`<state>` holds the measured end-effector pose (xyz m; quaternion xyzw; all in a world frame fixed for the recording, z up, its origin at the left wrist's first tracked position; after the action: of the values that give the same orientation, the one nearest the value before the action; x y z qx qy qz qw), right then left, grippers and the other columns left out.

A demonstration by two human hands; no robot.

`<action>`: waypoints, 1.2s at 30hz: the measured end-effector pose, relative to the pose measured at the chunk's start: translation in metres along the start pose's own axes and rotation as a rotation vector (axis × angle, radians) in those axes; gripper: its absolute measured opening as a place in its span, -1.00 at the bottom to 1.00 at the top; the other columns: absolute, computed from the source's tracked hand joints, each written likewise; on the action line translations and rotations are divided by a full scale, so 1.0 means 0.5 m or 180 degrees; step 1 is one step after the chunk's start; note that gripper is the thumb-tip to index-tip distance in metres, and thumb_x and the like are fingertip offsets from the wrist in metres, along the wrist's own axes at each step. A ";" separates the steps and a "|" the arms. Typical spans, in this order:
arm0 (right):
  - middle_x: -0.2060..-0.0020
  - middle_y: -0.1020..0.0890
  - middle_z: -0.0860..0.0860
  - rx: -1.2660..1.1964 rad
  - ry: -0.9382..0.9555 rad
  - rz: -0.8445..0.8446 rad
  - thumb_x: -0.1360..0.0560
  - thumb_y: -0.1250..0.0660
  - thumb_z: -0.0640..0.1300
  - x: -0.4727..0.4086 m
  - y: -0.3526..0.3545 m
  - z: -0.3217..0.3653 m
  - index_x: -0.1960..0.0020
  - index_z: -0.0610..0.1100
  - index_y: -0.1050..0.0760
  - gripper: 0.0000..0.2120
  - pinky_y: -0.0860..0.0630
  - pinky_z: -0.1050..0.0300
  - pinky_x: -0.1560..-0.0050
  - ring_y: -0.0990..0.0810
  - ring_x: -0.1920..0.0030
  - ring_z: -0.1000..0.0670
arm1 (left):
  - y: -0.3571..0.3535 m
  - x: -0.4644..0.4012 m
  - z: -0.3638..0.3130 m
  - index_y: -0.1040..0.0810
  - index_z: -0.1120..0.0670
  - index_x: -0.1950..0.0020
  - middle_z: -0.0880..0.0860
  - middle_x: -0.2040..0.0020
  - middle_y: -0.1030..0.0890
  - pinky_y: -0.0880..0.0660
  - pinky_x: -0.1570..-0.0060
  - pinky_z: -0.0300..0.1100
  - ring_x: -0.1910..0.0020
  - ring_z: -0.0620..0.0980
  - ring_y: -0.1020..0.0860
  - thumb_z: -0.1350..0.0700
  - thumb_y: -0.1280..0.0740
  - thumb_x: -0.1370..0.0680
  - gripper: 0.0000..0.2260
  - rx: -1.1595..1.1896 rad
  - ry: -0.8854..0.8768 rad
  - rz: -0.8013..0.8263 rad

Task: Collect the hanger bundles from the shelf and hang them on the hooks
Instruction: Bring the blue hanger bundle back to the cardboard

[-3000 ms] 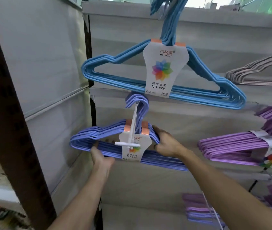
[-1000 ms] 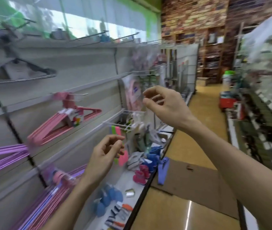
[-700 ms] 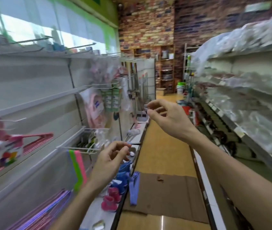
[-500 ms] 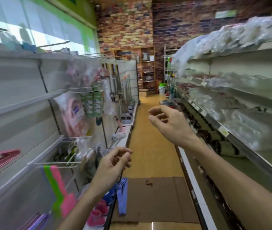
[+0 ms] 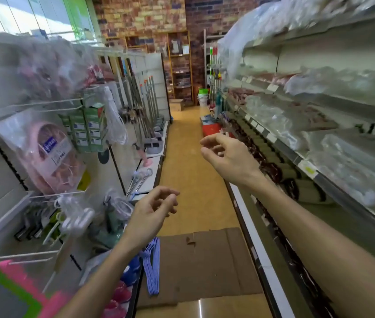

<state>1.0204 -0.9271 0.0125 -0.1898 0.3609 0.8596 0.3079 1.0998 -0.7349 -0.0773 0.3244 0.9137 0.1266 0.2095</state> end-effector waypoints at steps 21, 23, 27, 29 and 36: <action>-0.11 -0.59 0.06 -0.0172 -0.0824 0.0974 -0.62 -0.29 -0.08 -0.389 -0.376 -0.498 -0.29 -0.10 -0.53 -0.73 -0.50 0.33 0.04 -0.57 -0.07 0.11 | 0.072 -0.436 0.386 -0.59 0.14 -0.13 0.04 0.14 -0.62 -0.50 0.26 -0.37 0.25 -0.20 -0.59 0.20 -0.26 -0.64 -0.86 0.0017 0.1091 -0.0693; -0.11 -0.59 0.06 -0.0178 -0.0907 0.1057 -0.62 -0.28 -0.07 -0.397 -0.415 -0.522 -0.29 -0.09 -0.52 -0.73 -0.55 0.24 -0.03 -0.57 -0.08 0.11 | 0.082 -0.455 0.429 -0.58 0.15 -0.15 0.05 0.13 -0.61 -0.53 0.24 -0.35 0.25 -0.20 -0.59 0.20 -0.25 -0.64 -0.85 0.0055 0.1152 -0.0699; -0.10 -0.59 0.08 -0.0112 -0.1125 0.1085 -0.62 -0.28 -0.08 -0.390 -0.507 -0.581 -0.30 -0.09 -0.53 -0.73 -0.53 0.28 -0.01 -0.57 -0.06 0.14 | 0.101 -0.494 0.551 -0.57 0.14 -0.16 0.09 0.12 -0.62 -0.55 0.20 -0.31 0.24 -0.14 -0.58 0.20 -0.25 -0.64 -0.85 0.0065 0.1260 -0.0660; -0.10 -0.60 0.09 -0.0100 -0.1295 0.1142 -0.62 -0.27 -0.08 -0.374 -0.568 -0.622 -0.29 -0.09 -0.53 -0.73 -0.52 0.31 0.01 -0.57 -0.04 0.17 | 0.113 -0.509 0.631 -0.57 0.12 -0.14 0.06 0.15 -0.62 -0.55 0.19 -0.22 0.24 -0.11 -0.59 0.19 -0.25 -0.64 -0.86 0.0092 0.1363 -0.0713; 0.00 -0.63 0.10 -0.0102 -0.1856 0.1317 -0.61 -0.29 -0.11 -0.234 -0.842 -0.846 -0.21 -0.06 -0.57 -0.80 -0.57 0.32 0.19 -0.62 0.07 0.16 | 0.125 -0.487 0.986 -0.58 0.09 -0.07 -0.01 0.18 -0.64 -0.55 0.23 -0.27 0.26 -0.13 -0.59 0.23 -0.26 -0.64 -0.88 -0.0036 0.1662 -0.0672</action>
<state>1.4315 -1.0536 -0.4177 0.1359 0.2752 0.9273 0.2143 1.5337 -0.7981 -0.4151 0.1827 0.9647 0.1885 -0.0191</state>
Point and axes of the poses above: each hand's wrist, its own x-axis away from the middle knuckle, its own y-axis out of the back of the hand, z = x × y, the point moved 6 cm from there along -x, towards the middle knuckle
